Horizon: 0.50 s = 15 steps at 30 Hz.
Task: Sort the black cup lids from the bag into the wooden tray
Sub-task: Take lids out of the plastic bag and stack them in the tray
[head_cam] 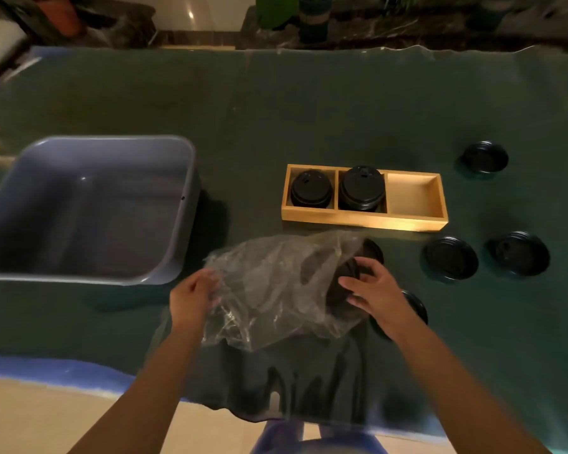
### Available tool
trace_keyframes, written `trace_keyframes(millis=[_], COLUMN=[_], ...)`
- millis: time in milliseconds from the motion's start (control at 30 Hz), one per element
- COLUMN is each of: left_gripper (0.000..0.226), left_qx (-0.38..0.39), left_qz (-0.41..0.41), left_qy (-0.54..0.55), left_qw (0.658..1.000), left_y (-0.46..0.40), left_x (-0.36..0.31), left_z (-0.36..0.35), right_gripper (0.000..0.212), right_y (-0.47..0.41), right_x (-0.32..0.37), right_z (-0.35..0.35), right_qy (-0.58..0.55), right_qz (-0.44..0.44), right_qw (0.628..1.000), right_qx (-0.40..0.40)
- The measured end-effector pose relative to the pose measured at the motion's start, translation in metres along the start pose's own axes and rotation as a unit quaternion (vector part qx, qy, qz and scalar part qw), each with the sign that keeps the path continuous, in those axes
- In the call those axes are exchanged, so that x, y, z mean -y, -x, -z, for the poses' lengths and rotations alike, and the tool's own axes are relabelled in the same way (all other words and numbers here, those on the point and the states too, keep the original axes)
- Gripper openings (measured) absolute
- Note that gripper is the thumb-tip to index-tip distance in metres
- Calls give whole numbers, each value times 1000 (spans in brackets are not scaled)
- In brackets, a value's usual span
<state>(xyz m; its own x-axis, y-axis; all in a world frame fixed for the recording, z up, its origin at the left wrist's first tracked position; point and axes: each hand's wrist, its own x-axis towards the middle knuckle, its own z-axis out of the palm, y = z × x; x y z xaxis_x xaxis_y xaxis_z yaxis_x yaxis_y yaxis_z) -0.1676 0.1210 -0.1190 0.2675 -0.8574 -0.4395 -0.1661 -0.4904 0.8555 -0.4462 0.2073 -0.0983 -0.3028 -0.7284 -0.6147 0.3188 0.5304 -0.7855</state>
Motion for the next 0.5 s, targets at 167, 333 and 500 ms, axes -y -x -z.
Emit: trace_keyframes(millis=[167, 333, 500], left_gripper=[24, 25, 25], left_qx=[-40, -85, -20], left_qz=[-17, -131, -269], left_qy=[-100, -160, 6], left_qw=[994, 975, 963], left_y=[5, 59, 121], left_x=[9, -34, -121], left_z=[25, 24, -42], right_gripper=[33, 24, 11], right_y=[20, 30, 20], right_x=[16, 35, 61], right_z=[53, 99, 123], right_qy=[-28, -142, -209], right_qz=[64, 82, 67], right_qw=[996, 981, 975], right_qx=[-63, -105, -23])
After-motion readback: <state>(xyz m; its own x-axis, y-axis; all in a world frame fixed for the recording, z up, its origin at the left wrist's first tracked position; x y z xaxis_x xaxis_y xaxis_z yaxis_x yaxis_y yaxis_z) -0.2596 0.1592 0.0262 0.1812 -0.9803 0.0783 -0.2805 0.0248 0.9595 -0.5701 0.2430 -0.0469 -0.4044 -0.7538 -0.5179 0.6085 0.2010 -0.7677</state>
